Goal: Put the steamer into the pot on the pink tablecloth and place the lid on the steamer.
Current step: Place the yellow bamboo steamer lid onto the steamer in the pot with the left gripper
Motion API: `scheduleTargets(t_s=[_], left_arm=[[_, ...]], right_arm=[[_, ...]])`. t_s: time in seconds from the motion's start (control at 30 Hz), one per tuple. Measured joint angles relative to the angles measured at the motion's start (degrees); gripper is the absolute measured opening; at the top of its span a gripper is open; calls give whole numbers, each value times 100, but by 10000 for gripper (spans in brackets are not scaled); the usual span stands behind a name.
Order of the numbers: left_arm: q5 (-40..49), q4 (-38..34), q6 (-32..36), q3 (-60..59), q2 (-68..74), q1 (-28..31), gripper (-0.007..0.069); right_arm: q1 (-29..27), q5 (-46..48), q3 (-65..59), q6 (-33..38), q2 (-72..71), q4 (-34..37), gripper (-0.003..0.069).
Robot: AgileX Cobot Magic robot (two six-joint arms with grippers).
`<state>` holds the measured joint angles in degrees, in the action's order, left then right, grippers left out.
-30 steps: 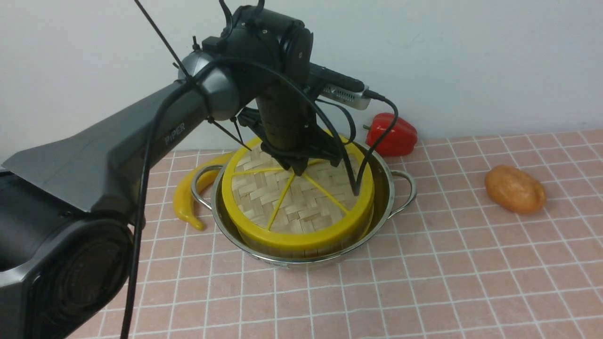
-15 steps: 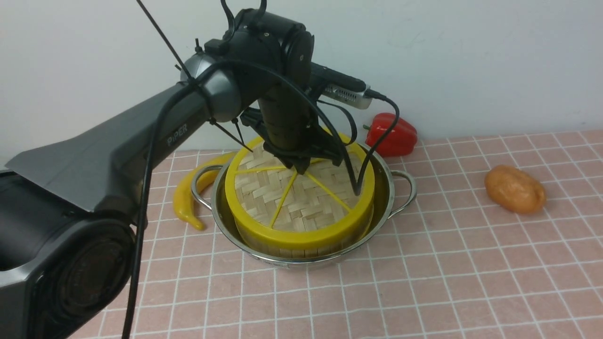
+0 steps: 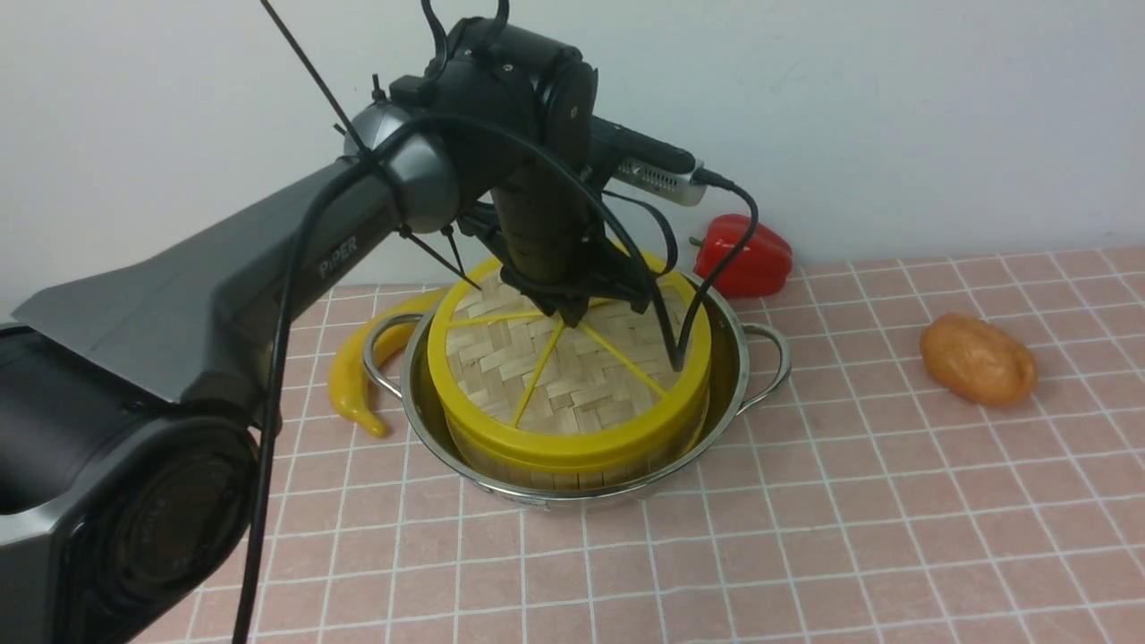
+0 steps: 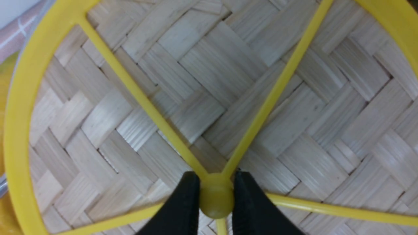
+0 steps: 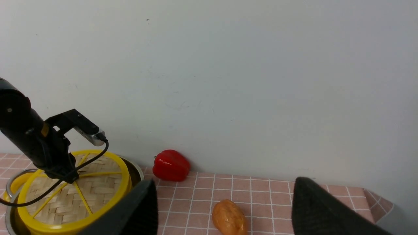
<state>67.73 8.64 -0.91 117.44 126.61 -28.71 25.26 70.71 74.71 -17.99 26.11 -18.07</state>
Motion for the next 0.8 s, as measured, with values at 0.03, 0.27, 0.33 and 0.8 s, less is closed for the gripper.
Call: scheduleTargets(t_s=[0.03, 0.27, 0.33, 0.8], left_arm=[[0, 6, 0, 0, 7, 0, 120], [-38, 53, 0, 54, 187, -11, 120], [-38, 64, 0, 64, 214, -15, 120], [230, 460, 91, 665, 291, -17, 477]], right_arm=[[0, 0, 0, 0, 0, 0, 534], [0, 0, 0, 0, 0, 82, 534], [0, 0, 0, 0, 0, 131, 534], [0, 0, 0, 0, 0, 194, 534]])
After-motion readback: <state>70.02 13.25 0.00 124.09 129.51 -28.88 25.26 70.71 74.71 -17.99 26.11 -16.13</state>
